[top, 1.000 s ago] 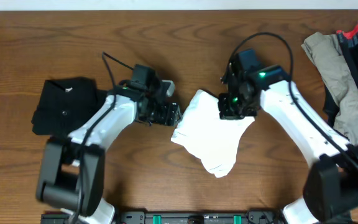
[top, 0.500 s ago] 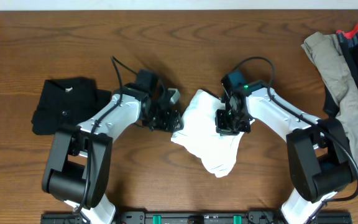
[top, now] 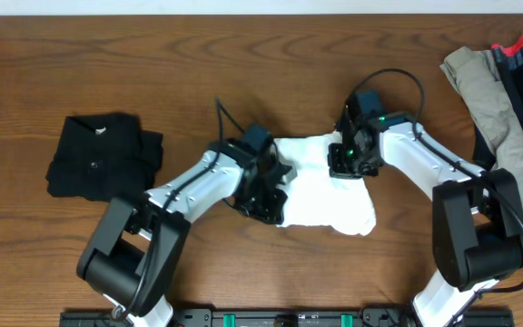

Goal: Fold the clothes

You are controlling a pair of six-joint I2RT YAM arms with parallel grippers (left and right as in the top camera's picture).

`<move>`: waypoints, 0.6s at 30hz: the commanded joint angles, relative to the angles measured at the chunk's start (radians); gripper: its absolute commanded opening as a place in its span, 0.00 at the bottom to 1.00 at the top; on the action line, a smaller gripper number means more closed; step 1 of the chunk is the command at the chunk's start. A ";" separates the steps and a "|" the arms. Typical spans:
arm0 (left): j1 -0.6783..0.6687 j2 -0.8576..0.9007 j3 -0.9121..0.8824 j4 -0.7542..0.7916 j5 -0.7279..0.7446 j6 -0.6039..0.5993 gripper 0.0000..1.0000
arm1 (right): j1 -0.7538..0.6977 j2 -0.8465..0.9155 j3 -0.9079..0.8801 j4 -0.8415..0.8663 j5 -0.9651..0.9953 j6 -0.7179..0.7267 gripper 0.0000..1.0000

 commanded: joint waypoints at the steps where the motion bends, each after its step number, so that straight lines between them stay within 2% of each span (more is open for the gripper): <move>1: -0.008 0.000 -0.002 -0.031 -0.063 -0.062 0.07 | -0.031 -0.002 0.000 0.006 -0.027 -0.079 0.05; 3: 0.009 -0.011 -0.002 -0.047 -0.099 -0.090 0.22 | -0.042 -0.004 0.000 -0.003 -0.087 -0.103 0.08; 6: 0.061 -0.056 -0.002 -0.066 -0.099 -0.097 0.31 | -0.060 -0.011 0.005 -0.025 -0.167 -0.119 0.12; 10: 0.167 -0.151 -0.002 -0.062 -0.086 -0.097 0.34 | -0.078 -0.041 0.008 -0.033 -0.329 -0.134 0.13; 12: 0.210 -0.191 -0.002 -0.014 -0.053 -0.098 0.34 | -0.079 -0.059 0.008 -0.028 -0.417 -0.140 0.11; 14: 0.232 -0.206 -0.002 0.057 -0.019 -0.110 0.39 | -0.074 -0.069 0.008 -0.023 -0.482 -0.140 0.10; 17: 0.232 -0.187 -0.002 0.144 -0.011 -0.160 0.65 | -0.055 -0.070 0.008 -0.027 -0.502 -0.093 0.11; 18: 0.229 -0.172 -0.002 0.158 -0.011 -0.179 0.69 | -0.047 -0.068 0.007 -0.027 -0.487 -0.080 0.11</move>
